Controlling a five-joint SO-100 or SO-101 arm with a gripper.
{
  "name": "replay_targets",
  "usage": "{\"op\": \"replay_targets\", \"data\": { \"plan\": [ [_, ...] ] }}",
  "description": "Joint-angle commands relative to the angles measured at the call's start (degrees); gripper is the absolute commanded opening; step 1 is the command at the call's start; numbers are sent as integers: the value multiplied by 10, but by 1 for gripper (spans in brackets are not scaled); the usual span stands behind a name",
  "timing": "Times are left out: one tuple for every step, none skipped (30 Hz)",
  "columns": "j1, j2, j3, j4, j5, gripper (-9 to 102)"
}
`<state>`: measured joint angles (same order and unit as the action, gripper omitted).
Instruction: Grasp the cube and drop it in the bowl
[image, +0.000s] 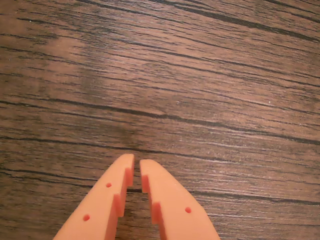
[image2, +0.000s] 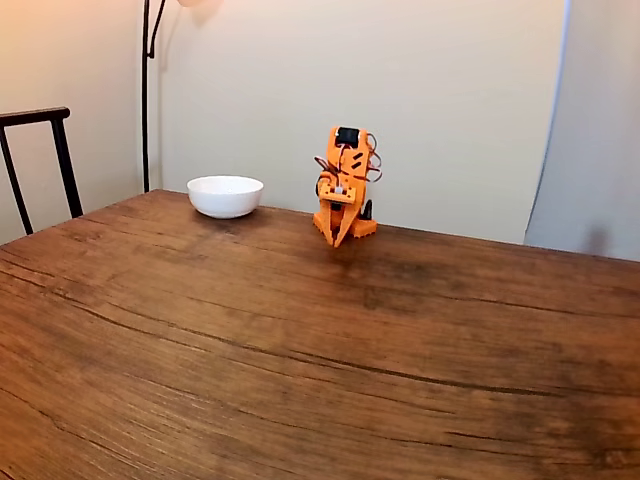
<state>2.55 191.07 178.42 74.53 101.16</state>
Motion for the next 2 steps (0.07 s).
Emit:
{"op": "replay_targets", "data": {
  "plan": [
    [3, -8, -2, 35, 4, 0],
    [3, -8, -2, 35, 4, 0]
  ]
}}
